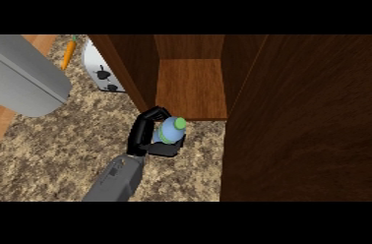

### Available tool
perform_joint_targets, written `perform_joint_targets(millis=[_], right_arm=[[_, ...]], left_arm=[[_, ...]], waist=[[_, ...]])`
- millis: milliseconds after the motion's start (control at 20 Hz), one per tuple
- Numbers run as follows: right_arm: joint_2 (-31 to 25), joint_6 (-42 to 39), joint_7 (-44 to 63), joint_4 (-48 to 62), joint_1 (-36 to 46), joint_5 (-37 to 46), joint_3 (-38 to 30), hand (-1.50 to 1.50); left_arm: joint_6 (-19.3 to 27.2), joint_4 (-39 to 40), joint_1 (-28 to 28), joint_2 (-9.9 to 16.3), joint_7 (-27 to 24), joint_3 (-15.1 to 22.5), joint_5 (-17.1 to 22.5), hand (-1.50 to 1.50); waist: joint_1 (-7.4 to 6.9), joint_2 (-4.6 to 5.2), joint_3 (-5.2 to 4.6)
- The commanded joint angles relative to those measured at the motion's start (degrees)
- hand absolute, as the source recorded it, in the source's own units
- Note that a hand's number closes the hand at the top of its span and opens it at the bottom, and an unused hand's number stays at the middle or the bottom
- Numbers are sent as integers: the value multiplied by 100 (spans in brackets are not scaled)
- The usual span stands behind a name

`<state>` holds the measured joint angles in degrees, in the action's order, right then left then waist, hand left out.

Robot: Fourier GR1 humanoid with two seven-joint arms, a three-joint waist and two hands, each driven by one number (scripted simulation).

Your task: Pick up the bottled water, place it into the cabinet and close the cabinet

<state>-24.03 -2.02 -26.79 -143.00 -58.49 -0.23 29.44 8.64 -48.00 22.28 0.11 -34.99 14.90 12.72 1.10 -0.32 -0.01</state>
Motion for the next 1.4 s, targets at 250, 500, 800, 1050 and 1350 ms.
perform_joint_targets(millis=[250,500,800,1050,1350], right_arm=[[-233,-52,97,-766,-248,-164,-158,-150],[-345,-178,-139,-854,-538,-403,-457,-150],[-367,-388,-356,-472,-363,-756,-882,-150],[-400,-522,-572,-486,-543,-765,-1014,-150],[-365,-644,-736,-269,-518,-707,-1009,-150]], left_arm=[[1569,160,1418,-11,954,882,1100,150],[1805,754,2090,-11,1242,857,1309,150],[1649,1656,2897,-11,1375,353,1750,150],[2504,2388,3299,-11,1296,301,1534,150],[3480,3327,3844,204,1270,636,818,150]], waist=[[179,59,-9],[220,70,-7],[220,115,-4],[265,117,0],[282,145,7]])
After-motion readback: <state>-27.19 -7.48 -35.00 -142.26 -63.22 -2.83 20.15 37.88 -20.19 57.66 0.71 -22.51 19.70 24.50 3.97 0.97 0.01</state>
